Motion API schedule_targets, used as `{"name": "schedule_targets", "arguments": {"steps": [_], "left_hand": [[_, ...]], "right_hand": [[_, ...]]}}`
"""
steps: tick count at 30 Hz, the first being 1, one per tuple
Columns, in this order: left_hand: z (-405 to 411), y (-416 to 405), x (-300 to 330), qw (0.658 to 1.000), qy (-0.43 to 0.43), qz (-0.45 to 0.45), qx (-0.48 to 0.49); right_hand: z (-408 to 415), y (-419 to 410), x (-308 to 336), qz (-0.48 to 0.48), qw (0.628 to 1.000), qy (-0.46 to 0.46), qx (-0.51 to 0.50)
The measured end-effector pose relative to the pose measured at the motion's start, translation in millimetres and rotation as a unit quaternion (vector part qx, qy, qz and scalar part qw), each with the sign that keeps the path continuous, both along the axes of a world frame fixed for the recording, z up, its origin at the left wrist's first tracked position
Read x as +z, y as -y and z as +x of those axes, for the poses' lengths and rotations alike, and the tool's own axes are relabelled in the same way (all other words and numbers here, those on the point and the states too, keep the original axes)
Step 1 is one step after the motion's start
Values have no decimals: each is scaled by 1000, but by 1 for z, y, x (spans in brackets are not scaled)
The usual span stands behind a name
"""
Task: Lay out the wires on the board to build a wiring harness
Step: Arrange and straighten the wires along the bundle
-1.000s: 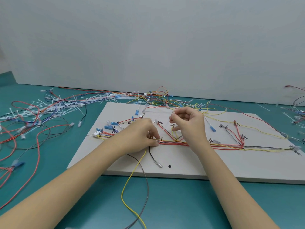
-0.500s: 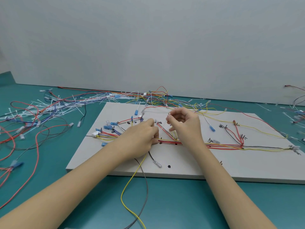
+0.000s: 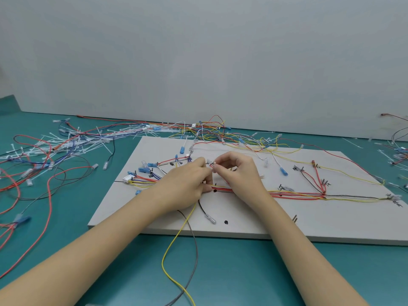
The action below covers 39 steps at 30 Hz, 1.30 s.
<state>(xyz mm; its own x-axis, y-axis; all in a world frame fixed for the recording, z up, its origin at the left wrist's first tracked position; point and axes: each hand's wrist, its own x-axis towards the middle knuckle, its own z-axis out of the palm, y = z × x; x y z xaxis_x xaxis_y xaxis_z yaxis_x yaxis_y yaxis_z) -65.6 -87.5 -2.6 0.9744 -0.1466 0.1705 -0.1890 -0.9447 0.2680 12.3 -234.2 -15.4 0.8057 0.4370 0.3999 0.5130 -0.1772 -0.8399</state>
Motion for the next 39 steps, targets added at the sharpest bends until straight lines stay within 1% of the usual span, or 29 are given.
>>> {"name": "schedule_targets", "arguments": {"steps": [3,7,10,12,14,16,19,21,24,28,34,39], "left_hand": [[1,-2,0,999,9,-32,-5],[1,-4,1,996,45,-77,-18],[1,-1,1,994,71,-73,-41],[0,1,0,994,69,-65,-52],[-1,3,1,994,53,-77,-51],[-2,1,5,994,19,-97,-40],[-2,-2,9,995,-40,-90,-30],[-3,-2,11,994,-57,-90,-29],[-4,-2,13,992,-66,-107,-28],[-7,-5,17,986,-100,-131,-31],[-7,-2,16,989,-88,-119,-20],[-6,-2,16,984,-102,-143,-37]], "right_hand": [[-1,0,-1,-23,999,-17,16],[-1,0,-3,-38,997,-59,12],[0,0,-3,-34,997,-70,-5],[0,0,-2,-40,997,-69,-15],[-1,1,-2,-47,997,-66,-19],[-1,1,-2,-51,996,-66,-20],[-2,1,-1,-55,996,-68,-24],[-2,1,-1,-57,996,-69,-25],[-2,1,-1,-57,996,-71,-22],[-2,1,-1,-56,995,-76,-16],[-1,1,-1,-55,995,-77,-19],[2,3,-1,-40,995,-86,-19]]}}
